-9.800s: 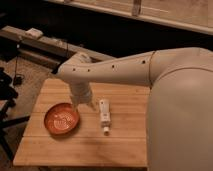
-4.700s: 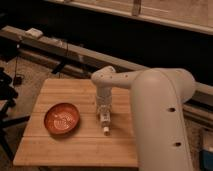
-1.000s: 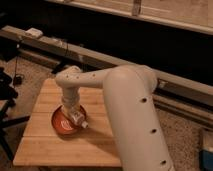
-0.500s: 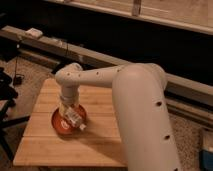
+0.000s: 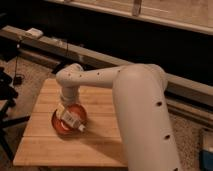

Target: Place the bottle in the ceramic bowl

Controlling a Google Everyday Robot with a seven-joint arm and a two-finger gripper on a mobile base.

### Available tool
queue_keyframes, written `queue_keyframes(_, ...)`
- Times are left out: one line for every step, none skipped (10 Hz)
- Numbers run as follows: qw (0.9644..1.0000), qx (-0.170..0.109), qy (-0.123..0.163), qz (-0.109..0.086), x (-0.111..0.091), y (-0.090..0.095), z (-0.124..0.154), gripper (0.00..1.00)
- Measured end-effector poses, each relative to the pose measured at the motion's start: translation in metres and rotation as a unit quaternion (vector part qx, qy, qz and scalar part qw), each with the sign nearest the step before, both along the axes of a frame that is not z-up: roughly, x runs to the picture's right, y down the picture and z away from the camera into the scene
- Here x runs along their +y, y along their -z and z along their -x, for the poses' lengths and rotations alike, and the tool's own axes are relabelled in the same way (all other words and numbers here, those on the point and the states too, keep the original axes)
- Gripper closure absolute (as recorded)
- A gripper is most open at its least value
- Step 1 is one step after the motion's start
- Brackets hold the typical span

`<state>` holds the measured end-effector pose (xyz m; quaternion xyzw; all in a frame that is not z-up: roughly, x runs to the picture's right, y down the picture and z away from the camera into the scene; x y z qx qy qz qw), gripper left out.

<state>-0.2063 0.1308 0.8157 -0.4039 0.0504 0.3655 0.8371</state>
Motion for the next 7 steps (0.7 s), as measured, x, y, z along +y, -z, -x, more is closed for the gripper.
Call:
queue_keyframes(1.0000, 0.000, 0.000, 0.000, 0.0000, 0.0000, 0.0001, 0.20)
queue_keyframes(1.0000, 0.000, 0.000, 0.000, 0.0002, -0.0004, -0.0006, 0.20)
queue_keyframes(1.0000, 0.001, -0.001, 0.001, 0.0004, -0.0008, -0.0014, 0.20)
queue_keyframes(1.0000, 0.001, -0.001, 0.001, 0.0001, -0.0008, -0.0019, 0.20)
queue_keyframes(1.0000, 0.001, -0.001, 0.001, 0.0002, -0.0009, -0.0020, 0.20)
queue_keyframes(1.0000, 0.001, -0.001, 0.001, 0.0003, -0.0008, -0.0015, 0.20)
queue_keyframes(1.0000, 0.001, -0.001, 0.001, 0.0003, -0.0007, -0.0011, 0.20)
